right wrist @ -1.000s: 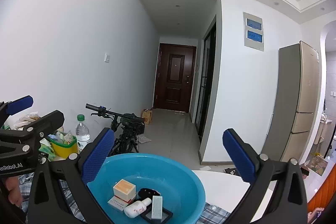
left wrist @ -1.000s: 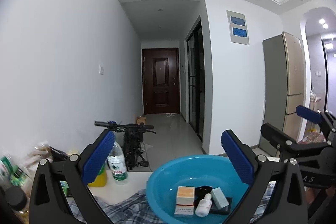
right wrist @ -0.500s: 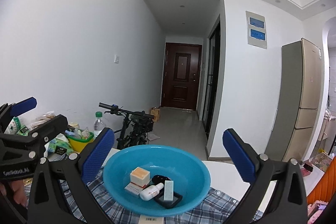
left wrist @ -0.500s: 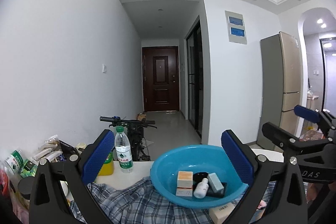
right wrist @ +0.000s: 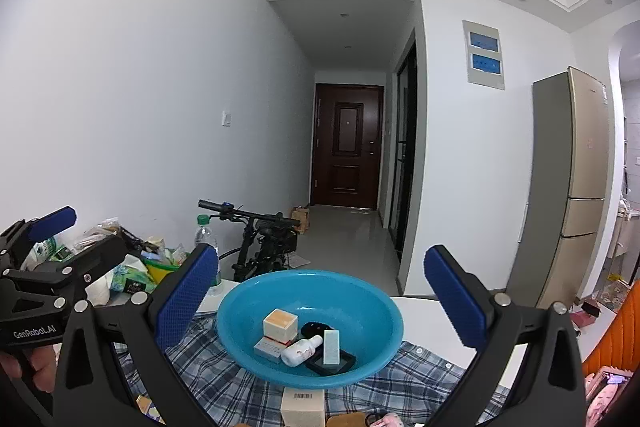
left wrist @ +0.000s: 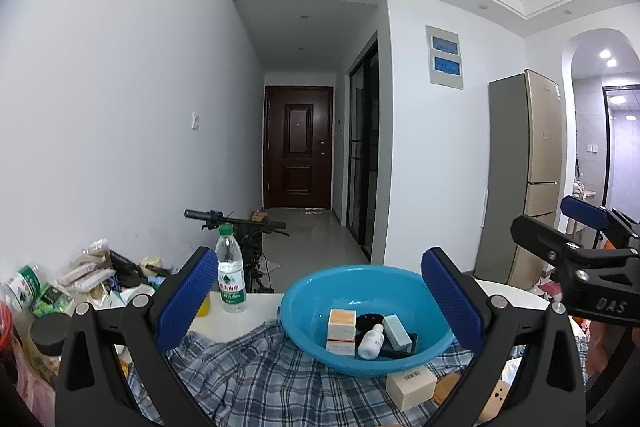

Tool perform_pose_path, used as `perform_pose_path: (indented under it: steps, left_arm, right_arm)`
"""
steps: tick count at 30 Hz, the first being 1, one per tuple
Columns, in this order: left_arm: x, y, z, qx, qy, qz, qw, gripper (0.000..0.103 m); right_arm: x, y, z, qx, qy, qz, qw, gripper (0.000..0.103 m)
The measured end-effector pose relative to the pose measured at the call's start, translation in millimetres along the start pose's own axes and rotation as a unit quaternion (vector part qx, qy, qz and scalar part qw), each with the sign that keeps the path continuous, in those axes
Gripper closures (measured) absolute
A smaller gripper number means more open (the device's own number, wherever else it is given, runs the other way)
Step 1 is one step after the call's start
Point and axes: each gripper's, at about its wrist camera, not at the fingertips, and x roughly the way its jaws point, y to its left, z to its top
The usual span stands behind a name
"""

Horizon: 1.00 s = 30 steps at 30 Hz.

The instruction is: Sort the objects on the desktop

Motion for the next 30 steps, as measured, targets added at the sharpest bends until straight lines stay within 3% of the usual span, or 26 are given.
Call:
perform_pose_path:
  steps: [7,13,17,26,30]
  left_arm:
    - [0,5,-14,0.001,-0.002,-0.016,0.9999,0.000]
    - [0,8,-29,0.002,0.001,-0.021,0.9998,0.000]
    - [3,8,-42,-0.002,0.019,-0.034,0.9992,0.000]
    - [8,-4,-84,0.023,0.027,-0.005,0.9994,0.000]
    - [5,-2,-102,0.004,0.020,0.002,0.9998,0.000]
  right_arm:
    - [0,-1,-20,0.018,0.025,0.033,0.999,0.000]
    - [-1,-6,-35,0.027,0.018,0.014,0.999,0.000]
    - [0,-9,-45,0.045,0.040,0.043,0.997,0.000]
    - [3,-9,-83,0.052,0.071,0.037,0.995,0.000]
    - [7,-14,-99,0.075,0.090,0.040,0.992,0.000]
